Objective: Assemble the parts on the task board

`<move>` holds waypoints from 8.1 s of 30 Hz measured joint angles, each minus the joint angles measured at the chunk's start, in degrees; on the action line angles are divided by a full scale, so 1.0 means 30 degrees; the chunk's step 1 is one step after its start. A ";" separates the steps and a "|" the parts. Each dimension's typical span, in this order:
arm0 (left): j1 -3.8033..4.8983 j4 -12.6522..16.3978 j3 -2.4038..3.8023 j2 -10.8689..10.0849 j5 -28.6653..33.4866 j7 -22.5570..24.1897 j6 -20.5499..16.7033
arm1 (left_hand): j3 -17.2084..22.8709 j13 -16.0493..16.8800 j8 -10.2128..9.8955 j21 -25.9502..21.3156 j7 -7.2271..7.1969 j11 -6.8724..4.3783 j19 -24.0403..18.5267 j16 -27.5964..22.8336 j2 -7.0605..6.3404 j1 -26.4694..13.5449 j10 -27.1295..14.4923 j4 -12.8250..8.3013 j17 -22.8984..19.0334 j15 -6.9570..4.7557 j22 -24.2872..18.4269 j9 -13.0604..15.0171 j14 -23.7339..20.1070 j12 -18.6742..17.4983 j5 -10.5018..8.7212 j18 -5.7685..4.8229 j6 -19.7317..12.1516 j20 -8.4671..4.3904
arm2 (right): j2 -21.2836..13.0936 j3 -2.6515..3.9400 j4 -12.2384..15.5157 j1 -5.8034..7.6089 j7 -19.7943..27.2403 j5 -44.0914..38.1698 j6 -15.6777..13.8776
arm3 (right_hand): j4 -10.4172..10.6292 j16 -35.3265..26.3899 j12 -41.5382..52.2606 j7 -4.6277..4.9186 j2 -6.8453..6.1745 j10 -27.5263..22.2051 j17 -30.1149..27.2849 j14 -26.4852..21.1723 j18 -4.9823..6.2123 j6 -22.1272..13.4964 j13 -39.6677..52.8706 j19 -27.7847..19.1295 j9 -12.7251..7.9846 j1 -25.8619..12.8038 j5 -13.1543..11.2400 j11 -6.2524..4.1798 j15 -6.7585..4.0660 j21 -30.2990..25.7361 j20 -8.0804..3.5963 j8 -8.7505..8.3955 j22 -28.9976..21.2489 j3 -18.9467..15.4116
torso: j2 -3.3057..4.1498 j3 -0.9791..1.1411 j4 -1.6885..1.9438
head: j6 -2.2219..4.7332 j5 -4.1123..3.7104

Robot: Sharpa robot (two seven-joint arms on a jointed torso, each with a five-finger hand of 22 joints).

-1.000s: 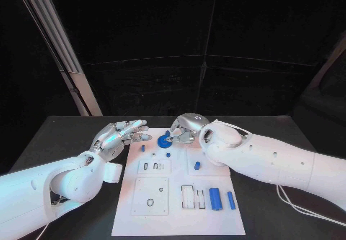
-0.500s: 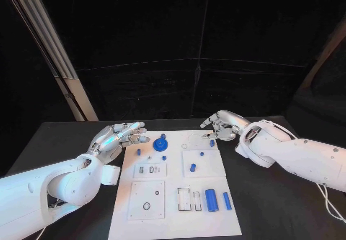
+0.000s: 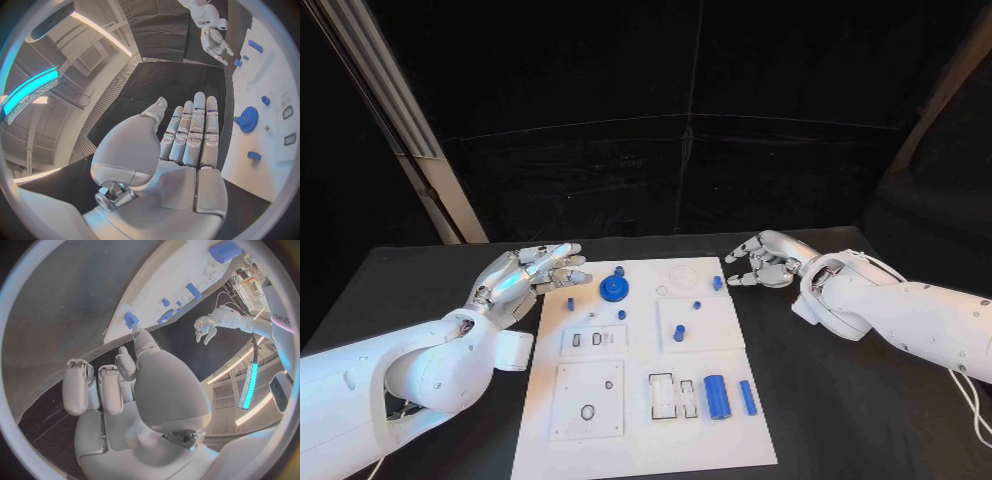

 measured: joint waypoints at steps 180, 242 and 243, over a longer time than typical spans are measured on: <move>0.0178 -0.0672 -0.0010 0.0238 0.0058 -0.0225 0.0198 | 0.0156 0.0001 -0.0151 -0.0077 0.0000 0.0070 0.0000 -0.0263 0.0000 0.0000 0.0070 -0.0261 0.0081 0.0001 -0.0068 0.0001 0.0000 -0.0168 0.0000 0.0001 0.0000 0.0000 | 0.7697 -0.1078 0.2173 -0.0589 -0.5139 -0.9183 0.1888 | 0.0217 0.0611 0.1500 -0.0477 0.0928 0.1148 -0.0004 0.0005 -0.0301 0.2310 0.1741 0.0995 -0.0034 -0.1812 -0.1360 -0.0403 -0.0471 0.0595 -0.0372 0.0000 -0.0001 0.2122 | -0.0101 -0.0110 0.0068 | -0.1655 0.1870; 0.2215 -0.3950 -0.0002 0.3188 -1.5431 -1.7786 0.5171 | -0.5925 1.2911 0.6007 1.8406 -0.2712 -0.3009 1.0150 2.4057 0.0183 -0.3082 0.3358 0.5169 2.2443 -0.3359 1.7900 0.2660 0.6902 1.5994 -0.0098 -0.1174 0.1316 -0.3519 | 0.0684 -0.0087 0.3966 0.0438 0.3191 0.9308 0.1396 | 0.2631 -2.3872 -2.0227 0.0188 0.0677 -0.1625 -1.8669 -0.2617 0.2235 0.1145 -1.9323 -0.7651 0.0063 0.1884 -0.1885 0.0544 0.0779 -1.6298 0.0729 0.0069 -1.7607 0.0495 | -0.1458 0.0207 -0.0132 | -0.1961 0.2459; 0.2270 -0.4147 -0.0002 0.3453 -1.5815 -1.8217 0.5312 | -0.6123 1.3528 0.6408 1.8584 -0.2775 -0.3111 1.0154 2.4154 0.0183 -0.3082 0.3460 0.5159 2.2443 -0.3387 1.8168 0.2929 0.6925 1.6569 -0.0098 -0.1283 0.1252 -0.3523 | 0.0692 -0.0087 0.3926 0.0444 0.3240 0.9463 0.1396 | 0.2631 -2.3999 -2.0308 0.0188 0.0677 -0.1625 -1.8720 -0.2573 0.2234 0.1144 -1.9418 -0.7603 0.0064 0.1884 -0.1885 0.0544 0.0823 -1.6410 0.0731 0.0069 -1.7666 0.0495 | -0.1483 0.0209 -0.0139 | -0.1990 0.2476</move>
